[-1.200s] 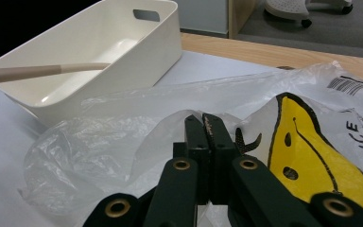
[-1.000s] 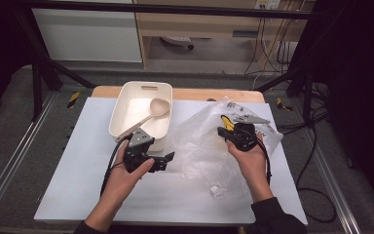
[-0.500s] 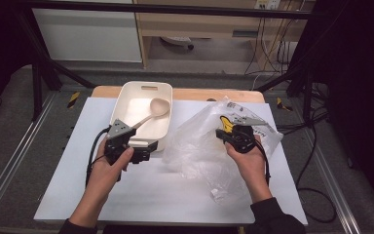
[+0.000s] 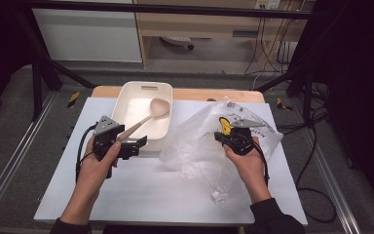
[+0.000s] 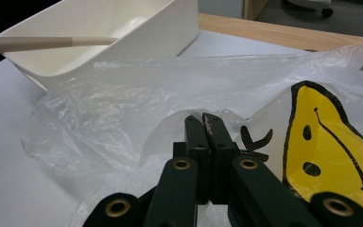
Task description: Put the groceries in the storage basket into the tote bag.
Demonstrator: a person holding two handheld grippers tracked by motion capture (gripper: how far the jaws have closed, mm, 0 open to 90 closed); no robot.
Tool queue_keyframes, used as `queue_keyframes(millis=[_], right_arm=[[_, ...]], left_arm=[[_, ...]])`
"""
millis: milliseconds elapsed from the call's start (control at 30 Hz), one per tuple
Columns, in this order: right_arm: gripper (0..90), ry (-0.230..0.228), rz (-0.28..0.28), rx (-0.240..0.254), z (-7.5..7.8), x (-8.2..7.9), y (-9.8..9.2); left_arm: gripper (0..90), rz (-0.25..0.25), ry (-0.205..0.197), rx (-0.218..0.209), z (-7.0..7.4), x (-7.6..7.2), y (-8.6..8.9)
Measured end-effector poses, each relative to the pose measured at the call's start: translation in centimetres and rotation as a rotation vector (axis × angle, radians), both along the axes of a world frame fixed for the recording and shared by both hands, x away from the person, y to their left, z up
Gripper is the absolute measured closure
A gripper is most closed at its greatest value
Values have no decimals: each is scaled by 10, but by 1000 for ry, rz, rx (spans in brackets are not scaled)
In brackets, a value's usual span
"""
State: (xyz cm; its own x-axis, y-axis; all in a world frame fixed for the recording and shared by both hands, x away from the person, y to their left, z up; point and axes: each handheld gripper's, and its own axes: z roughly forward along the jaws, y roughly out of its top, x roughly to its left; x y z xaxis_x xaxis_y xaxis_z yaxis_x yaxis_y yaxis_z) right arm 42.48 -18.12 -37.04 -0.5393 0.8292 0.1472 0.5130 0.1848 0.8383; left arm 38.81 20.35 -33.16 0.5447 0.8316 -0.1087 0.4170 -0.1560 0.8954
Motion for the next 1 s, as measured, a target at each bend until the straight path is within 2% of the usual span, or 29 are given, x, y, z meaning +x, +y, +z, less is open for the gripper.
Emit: queue_keyframes(millis=[100,267,500,600,733,867,1000], right_arm=[[900,4,6,-6,-2,0,1],[900,7,14,-7,-3,0,5],[900,-14,6,-8,-5,-1,4],[900,-14,9,-4,-5,-1,3],[900,-13,16,-4,-6,-1,4],[900,-13,17,-2,-5,-1,5],[900,-10,19,-3,-6,-1,6]], left_arm=[[73,-5,-1,3,2,4,0],[59,4,-19,-11,15,18,4],[57,14,-9,20,31,30,11],[54,21,-9,64,35,34,11],[54,19,-6,90,37,40,11],[55,8,15,51,37,48,10],[60,27,23,62,34,55,10]])
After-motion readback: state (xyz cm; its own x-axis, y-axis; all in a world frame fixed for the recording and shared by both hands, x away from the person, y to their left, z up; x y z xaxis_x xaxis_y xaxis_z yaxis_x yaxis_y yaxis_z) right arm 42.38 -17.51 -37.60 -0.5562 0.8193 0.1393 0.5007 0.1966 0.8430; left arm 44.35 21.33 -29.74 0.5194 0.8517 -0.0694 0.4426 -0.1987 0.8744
